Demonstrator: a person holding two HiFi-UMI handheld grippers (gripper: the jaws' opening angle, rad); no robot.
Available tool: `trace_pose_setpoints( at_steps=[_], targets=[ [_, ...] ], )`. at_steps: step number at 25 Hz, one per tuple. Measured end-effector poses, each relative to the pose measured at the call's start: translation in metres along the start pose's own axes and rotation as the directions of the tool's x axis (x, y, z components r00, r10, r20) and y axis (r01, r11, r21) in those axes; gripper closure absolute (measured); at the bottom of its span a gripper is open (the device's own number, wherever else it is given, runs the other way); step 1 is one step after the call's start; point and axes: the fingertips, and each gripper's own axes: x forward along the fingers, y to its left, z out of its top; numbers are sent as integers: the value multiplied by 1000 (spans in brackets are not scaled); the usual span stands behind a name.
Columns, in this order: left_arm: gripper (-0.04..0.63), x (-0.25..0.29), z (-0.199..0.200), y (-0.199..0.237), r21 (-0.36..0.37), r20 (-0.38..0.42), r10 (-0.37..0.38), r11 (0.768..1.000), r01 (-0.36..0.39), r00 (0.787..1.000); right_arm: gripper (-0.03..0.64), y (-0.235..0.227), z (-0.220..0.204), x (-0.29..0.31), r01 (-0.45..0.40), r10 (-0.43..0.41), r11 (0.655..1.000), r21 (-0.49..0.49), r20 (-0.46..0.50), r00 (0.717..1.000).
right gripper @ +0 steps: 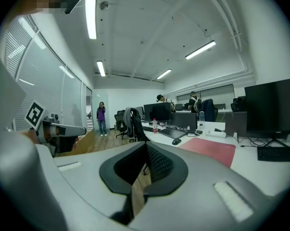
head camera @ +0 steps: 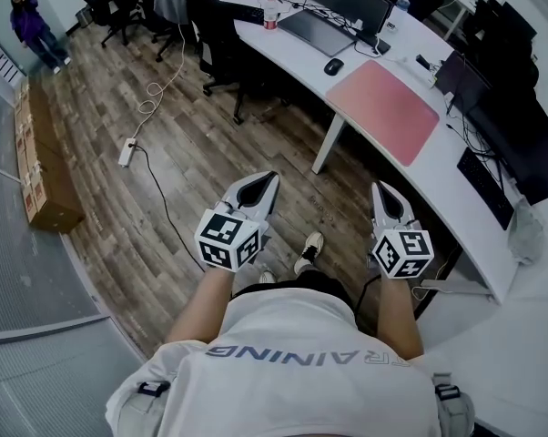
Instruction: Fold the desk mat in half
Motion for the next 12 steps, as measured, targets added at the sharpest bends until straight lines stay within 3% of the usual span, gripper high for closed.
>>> trace_pose_setpoints(
  at_steps=[12],
  targets=[
    [595,115,31,17,47,-25,-18,999,19,1000,600,-85,21,79,14,-15,999,46,22,1000]
  ],
)
